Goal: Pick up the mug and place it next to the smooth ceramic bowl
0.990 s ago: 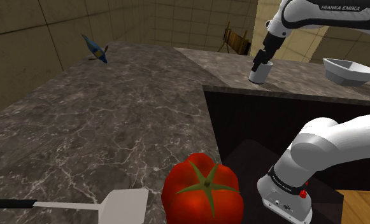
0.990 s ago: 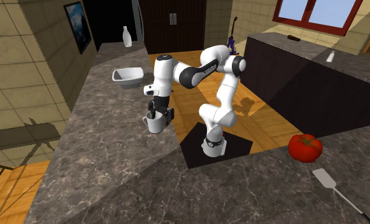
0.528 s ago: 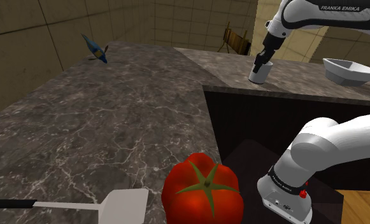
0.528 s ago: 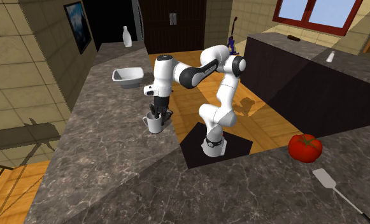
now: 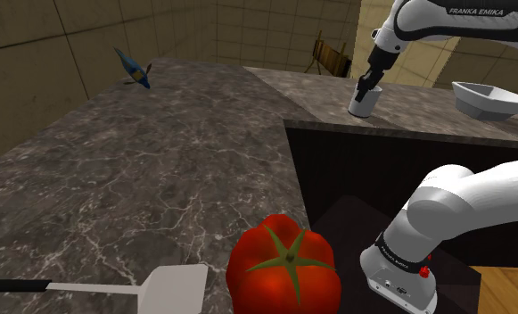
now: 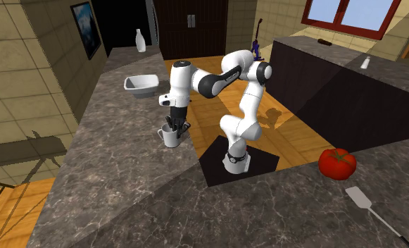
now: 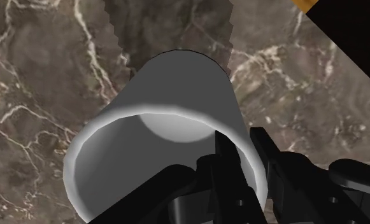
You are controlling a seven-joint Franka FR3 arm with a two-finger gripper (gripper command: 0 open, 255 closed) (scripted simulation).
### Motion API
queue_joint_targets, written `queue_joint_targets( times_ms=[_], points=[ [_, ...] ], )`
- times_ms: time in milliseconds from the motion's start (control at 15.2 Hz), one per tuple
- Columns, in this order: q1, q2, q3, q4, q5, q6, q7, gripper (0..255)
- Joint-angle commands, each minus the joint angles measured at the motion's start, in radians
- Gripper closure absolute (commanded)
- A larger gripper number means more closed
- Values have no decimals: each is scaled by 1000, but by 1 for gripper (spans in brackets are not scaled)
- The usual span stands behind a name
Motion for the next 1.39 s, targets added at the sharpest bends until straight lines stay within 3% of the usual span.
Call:
queue_joint_targets(
  times_ms=[0, 1320],
  points=[
    [1, 2, 2, 15, 2, -12, -1, 255],
    [26, 90, 29, 347, 42, -258, -24, 255]
  ],
)
